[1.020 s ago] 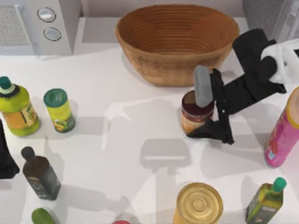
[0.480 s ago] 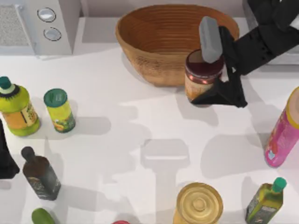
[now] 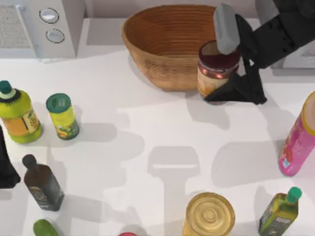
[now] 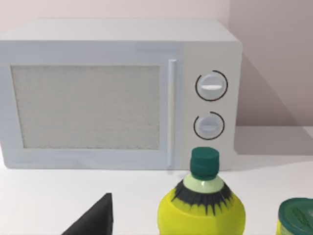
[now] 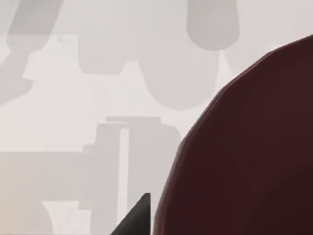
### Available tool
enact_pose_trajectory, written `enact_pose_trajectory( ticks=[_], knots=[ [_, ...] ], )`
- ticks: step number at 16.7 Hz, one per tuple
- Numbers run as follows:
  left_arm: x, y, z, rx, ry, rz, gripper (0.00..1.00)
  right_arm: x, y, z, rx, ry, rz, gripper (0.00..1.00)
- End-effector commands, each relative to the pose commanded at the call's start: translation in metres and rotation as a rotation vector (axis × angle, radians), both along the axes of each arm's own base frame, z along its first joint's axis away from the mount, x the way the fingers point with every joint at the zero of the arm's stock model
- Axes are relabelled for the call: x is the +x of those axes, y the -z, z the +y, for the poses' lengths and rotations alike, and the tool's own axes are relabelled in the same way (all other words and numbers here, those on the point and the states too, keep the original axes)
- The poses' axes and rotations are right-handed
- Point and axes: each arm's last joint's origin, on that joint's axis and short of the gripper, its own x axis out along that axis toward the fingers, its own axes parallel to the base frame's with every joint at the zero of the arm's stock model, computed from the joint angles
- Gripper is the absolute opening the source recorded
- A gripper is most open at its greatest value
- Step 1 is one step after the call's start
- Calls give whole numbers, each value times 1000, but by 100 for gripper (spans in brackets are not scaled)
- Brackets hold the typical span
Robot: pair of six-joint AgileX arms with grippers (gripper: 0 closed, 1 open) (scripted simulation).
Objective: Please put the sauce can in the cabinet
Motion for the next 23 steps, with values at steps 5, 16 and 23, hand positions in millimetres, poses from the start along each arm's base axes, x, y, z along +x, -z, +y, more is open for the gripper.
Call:
enact_pose_trajectory(
  ticks=[5, 16, 23],
  knots=[
    [0, 0, 0, 0, 0, 0, 100, -11, -11, -9, -18, 49, -41, 0],
    [0, 0, 0, 0, 0, 0, 100, -138, -56, -91, -3, 608, -367, 0],
    [0, 0, 0, 0, 0, 0, 100, -233, -11, -133, 268, 1110, -587, 0]
  ],
)
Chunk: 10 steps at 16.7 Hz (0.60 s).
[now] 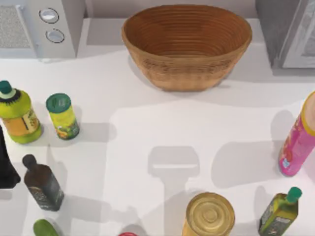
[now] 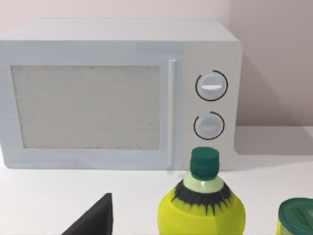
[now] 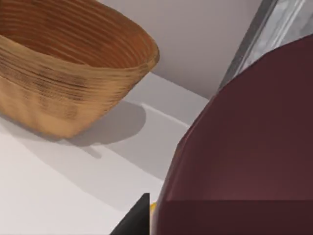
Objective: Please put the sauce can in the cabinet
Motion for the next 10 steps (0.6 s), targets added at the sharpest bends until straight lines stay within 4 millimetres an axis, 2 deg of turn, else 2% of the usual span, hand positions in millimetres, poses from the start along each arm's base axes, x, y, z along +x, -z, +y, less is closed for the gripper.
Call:
enact_pose_trajectory(
  ticks=[3, 6, 8, 10],
  knots=[
    [0, 0, 0, 0, 0, 0, 100, -20, 38, -9, 142, 139, -99, 0],
    [0, 0, 0, 0, 0, 0, 100, -27, 72, -14, 264, 231, -165, 0],
    [0, 0, 0, 0, 0, 0, 100, -28, 88, -16, 320, 266, -193, 0],
    [0, 0, 0, 0, 0, 0, 100, -29, 94, -16, 346, 281, -207, 0]
  ],
)
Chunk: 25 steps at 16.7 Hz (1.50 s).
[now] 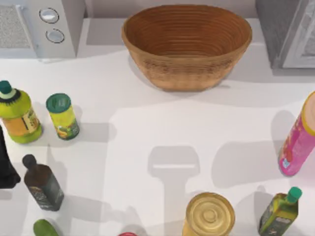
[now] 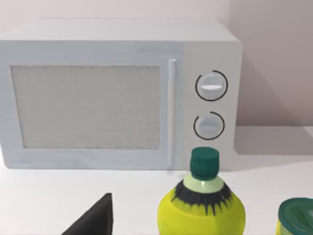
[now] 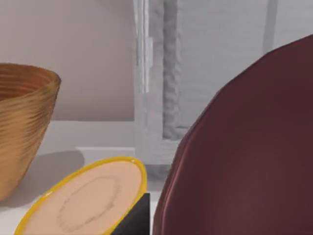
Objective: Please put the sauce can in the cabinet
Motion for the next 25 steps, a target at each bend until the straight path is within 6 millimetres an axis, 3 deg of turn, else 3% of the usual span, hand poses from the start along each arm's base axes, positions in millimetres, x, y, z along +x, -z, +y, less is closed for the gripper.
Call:
enact_pose_trajectory(
  ticks=[6, 10, 13, 17, 22, 25],
  knots=[
    [0, 0, 0, 0, 0, 0, 100, 0, 0, 0, 0, -5, 6, 0],
    [0, 0, 0, 0, 0, 0, 100, -1, -26, 1, 0, -5, 6, 0],
    [0, 0, 0, 0, 0, 0, 100, 0, -69, 3, -1, -4, 6, 0],
    [0, 0, 0, 0, 0, 0, 100, 11, -146, 7, -2, -3, 6, 0],
    [0, 0, 0, 0, 0, 0, 100, 44, -246, 16, -2, -2, 8, 0],
    [0, 0, 0, 0, 0, 0, 100, 72, -295, 24, -2, -3, 8, 0]
  ],
)
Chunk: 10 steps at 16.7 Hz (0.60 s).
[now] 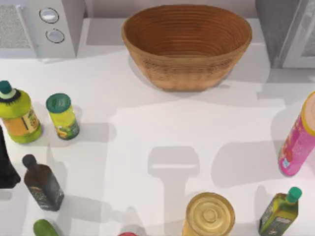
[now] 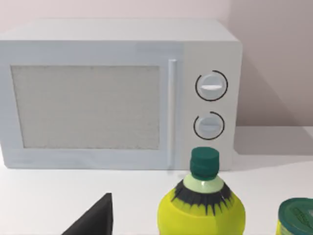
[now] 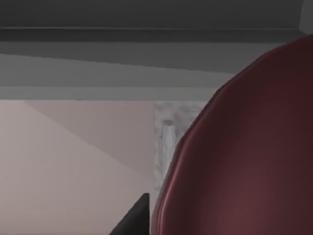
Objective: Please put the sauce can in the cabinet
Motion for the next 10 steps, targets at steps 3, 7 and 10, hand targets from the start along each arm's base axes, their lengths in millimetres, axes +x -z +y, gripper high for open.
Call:
enact_pose_trajectory(
  ticks=[3, 7, 10],
  knots=[
    [0, 0, 0, 0, 0, 0, 100, 28, -37, 9, 1, -1, 0, 0],
    [0, 0, 0, 0, 0, 0, 100, 57, -65, 20, 2, -2, -2, 0],
    [0, 0, 0, 0, 0, 0, 100, 68, -74, 24, 2, -2, -2, 0]
  ],
)
